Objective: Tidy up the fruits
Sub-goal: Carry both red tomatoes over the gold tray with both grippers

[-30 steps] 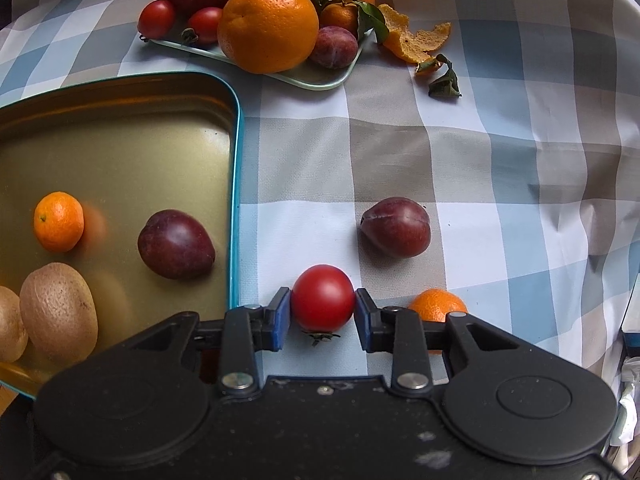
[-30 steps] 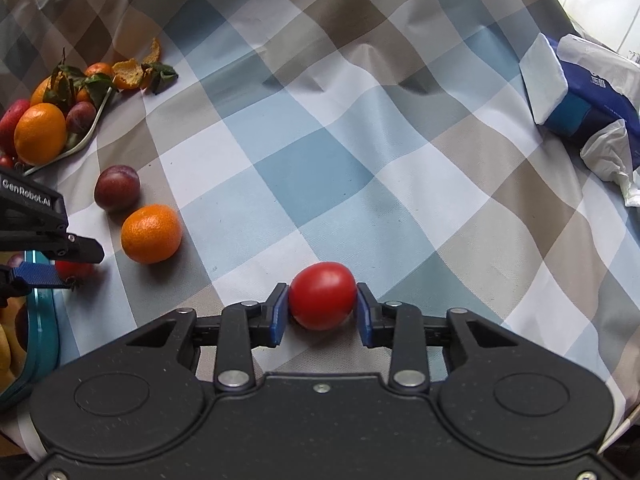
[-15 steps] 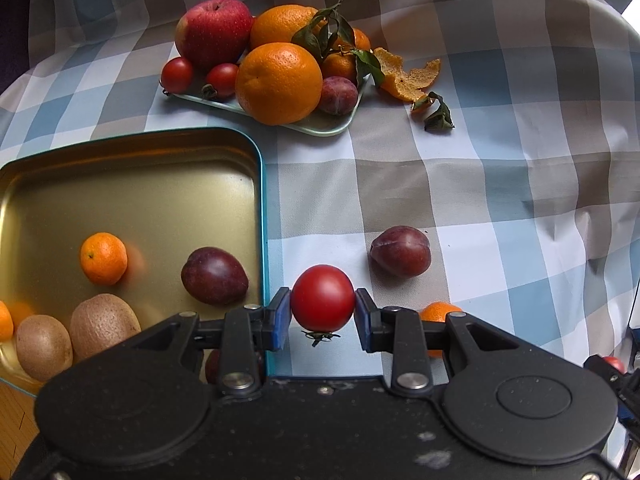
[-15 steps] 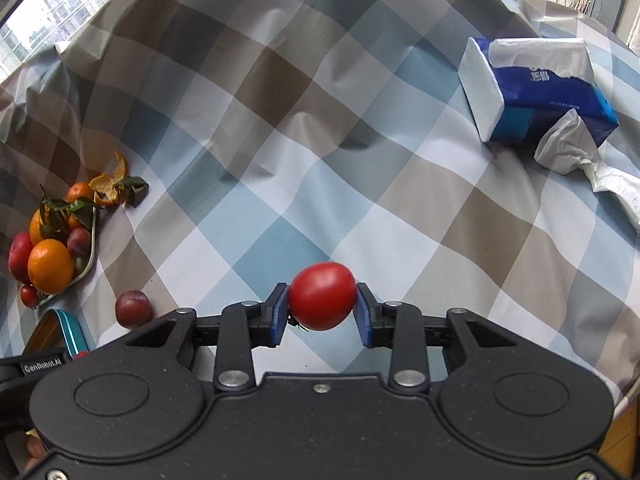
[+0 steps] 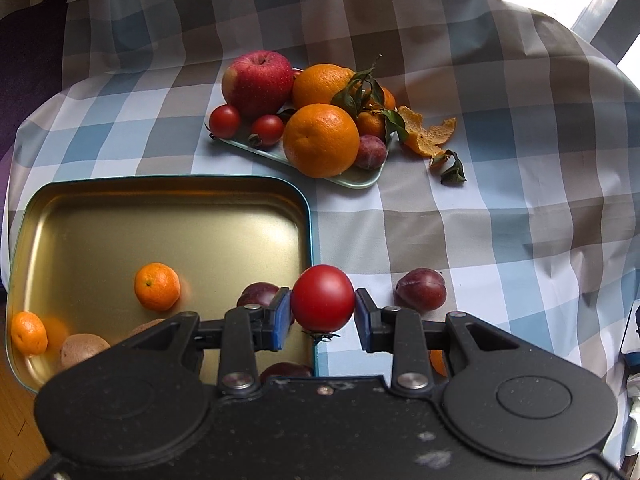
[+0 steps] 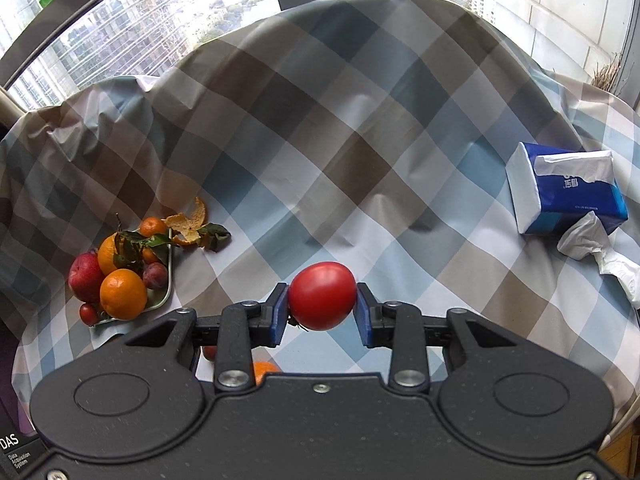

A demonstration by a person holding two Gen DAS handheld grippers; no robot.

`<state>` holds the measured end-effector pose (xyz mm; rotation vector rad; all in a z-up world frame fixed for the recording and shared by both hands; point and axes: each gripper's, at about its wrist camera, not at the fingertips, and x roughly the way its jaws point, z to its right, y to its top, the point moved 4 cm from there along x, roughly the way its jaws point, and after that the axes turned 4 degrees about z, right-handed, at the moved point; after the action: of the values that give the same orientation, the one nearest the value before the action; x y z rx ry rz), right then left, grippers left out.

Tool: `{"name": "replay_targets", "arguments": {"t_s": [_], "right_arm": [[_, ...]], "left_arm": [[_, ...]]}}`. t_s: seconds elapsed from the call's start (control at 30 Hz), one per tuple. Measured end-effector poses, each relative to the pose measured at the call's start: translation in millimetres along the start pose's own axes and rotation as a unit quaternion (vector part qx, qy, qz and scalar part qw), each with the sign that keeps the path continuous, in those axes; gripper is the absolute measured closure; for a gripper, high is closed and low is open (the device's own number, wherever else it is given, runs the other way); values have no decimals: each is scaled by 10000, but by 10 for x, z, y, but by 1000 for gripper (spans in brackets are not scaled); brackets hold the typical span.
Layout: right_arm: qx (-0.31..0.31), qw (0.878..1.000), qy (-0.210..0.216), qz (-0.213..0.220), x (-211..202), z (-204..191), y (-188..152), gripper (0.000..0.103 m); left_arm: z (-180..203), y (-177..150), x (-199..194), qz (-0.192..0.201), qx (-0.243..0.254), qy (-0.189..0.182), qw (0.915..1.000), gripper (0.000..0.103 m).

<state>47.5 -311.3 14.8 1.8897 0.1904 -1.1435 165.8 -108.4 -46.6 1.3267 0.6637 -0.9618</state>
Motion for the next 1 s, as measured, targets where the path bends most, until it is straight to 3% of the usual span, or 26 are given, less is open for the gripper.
{"name": "replay_targets", "arguments": {"t_s": [0.43, 1.0], "right_arm": [[-765, 9962, 324, -274, 71, -847, -334, 59], [-1623, 9807, 827, -712, 240, -1757, -844, 59]], "left_arm": [[-687, 157, -165, 113, -781, 396, 9961, 71], [-1686, 222, -278, 167, -1470, 1064, 9833, 71]]}}
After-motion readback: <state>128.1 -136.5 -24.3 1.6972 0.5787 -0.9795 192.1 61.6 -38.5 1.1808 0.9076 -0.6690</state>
